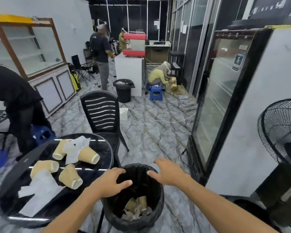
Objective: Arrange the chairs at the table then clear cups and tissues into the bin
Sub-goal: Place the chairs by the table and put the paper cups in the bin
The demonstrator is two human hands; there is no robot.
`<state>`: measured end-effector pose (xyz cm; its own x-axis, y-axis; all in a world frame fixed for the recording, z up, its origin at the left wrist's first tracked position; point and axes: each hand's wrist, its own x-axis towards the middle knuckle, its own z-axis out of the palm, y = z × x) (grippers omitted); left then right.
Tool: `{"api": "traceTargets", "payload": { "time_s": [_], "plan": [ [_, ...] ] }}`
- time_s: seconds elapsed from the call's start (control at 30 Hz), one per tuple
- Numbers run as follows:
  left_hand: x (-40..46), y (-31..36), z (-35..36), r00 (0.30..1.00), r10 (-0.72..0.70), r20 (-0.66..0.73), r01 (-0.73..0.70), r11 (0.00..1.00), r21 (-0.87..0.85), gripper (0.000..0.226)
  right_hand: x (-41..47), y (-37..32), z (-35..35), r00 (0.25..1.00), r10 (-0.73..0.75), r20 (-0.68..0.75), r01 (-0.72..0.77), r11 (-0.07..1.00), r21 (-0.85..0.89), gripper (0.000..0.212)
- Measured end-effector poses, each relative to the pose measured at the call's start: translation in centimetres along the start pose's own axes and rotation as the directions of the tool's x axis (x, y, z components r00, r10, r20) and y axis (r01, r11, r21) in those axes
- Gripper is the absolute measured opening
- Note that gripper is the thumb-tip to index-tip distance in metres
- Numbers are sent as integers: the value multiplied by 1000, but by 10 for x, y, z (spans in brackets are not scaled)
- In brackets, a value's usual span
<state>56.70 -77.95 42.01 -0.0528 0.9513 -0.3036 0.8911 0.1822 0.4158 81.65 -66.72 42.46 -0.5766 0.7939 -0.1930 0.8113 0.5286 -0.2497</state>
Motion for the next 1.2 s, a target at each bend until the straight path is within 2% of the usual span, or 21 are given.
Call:
{"api": "traceTargets", "payload": {
  "time_s": [0.17,0.3,0.43,0.47,0.53,0.6,0.77,0.93,1.0,1.07,1.2],
  "plan": [
    [32,-3,-8,994,-105,-41,103,994,-37,91,60,21,-16,992,-124,14,124,992,19,74],
    [49,-2,-17,980,-176,-90,167,981,-95,106,99,32,-26,981,-190,34,190,982,24,72],
    [54,-17,-16,935,-302,-186,278,950,-141,87,140,27,-28,964,-257,68,256,966,22,78],
    [53,-23,-16,922,-332,-198,304,940,-156,91,150,23,-27,956,-283,78,282,959,16,78],
    [48,-36,-19,900,-383,-207,347,918,-189,109,172,9,-25,937,-336,99,338,941,-3,77],
    [43,-54,-21,876,-429,-219,384,897,-220,114,192,-10,-22,917,-385,107,387,922,3,75],
    [39,-106,-21,793,-533,-295,477,845,-242,82,240,-71,4,864,-493,104,494,869,16,75],
    [48,-159,-16,716,-601,-355,527,799,-291,77,293,-129,47,821,-564,89,569,822,-44,80],
    [54,-174,-13,695,-603,-391,544,797,-263,84,309,-148,61,784,-617,62,620,780,-89,78],
    [60,-188,-10,690,-590,-420,561,802,-205,91,323,-165,75,748,-661,57,662,738,-127,73],
    [72,-209,0,681,-595,-427,566,797,-209,87,340,-185,101,730,-674,111,682,708,-184,67]
  ]
}}
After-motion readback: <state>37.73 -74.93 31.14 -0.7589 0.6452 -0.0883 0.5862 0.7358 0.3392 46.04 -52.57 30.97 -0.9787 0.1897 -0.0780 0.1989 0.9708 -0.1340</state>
